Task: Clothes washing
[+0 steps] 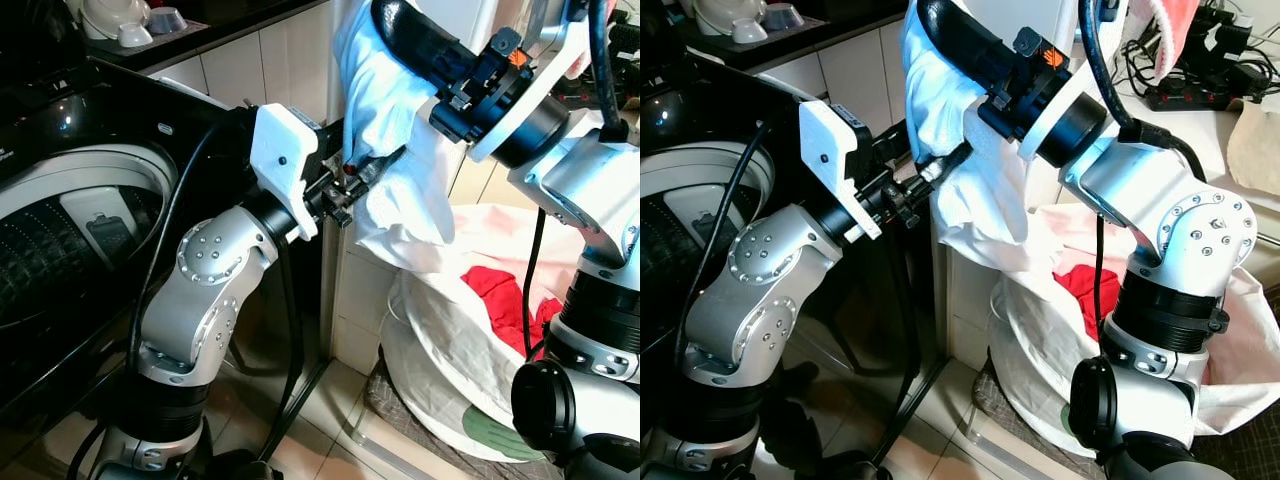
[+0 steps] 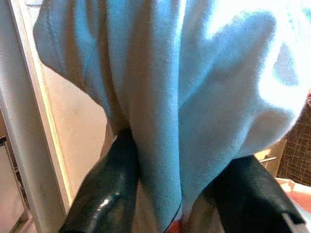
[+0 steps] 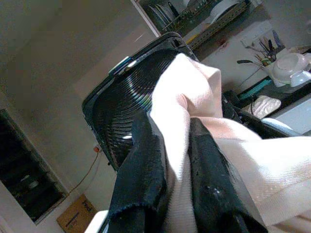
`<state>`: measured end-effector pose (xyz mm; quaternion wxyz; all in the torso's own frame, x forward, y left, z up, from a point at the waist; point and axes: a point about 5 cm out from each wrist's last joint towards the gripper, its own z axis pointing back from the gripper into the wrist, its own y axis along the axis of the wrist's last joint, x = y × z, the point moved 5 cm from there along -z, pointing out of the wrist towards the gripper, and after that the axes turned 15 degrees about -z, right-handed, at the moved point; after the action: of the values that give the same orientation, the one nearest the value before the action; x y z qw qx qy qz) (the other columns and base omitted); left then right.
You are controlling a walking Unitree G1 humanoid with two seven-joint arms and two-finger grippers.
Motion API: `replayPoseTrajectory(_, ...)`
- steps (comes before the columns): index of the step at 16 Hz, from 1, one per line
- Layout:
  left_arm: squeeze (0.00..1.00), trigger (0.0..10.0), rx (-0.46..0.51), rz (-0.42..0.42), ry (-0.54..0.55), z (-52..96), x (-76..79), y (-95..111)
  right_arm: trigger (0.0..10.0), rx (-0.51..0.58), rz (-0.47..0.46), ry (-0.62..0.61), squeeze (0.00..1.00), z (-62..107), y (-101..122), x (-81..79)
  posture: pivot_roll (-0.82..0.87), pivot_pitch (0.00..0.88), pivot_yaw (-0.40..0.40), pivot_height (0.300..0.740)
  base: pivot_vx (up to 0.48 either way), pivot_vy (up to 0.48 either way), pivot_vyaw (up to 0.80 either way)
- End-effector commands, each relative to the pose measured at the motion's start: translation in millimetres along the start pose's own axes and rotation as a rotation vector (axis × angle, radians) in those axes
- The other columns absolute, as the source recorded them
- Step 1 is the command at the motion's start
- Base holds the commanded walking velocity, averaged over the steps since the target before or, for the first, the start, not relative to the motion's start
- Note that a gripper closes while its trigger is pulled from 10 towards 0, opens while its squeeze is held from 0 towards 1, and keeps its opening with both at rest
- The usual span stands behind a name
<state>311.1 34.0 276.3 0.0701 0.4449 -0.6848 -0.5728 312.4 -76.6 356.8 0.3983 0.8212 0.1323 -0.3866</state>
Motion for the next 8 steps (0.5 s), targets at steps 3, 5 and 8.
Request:
replayPoseTrajectory(3,0.00,0.0,-0.017,0.004,0.011,2.7,-7.0,-4.2,0.0,0.008,0.011,0.026,0.00,2.3,0.7,-7.7,-0.02,0.000,0.019,0.740,0.000,0.000,0.00)
replayPoseTrajectory(5,0.00,0.0,-0.020,-0.001,0.015,3.7,-9.3,-4.5,0.0,0.010,0.012,0.025,0.00,2.6,1.6,-7.6,-0.02,0.000,0.018,0.740,0.000,0.000,0.00)
replayPoseTrajectory(8,0.00,0.0,-0.015,-0.006,0.028,4.8,-13.6,-2.7,0.0,0.010,0.014,0.021,0.00,2.8,2.1,-7.0,-0.01,0.000,0.018,0.740,0.000,0.000,0.00)
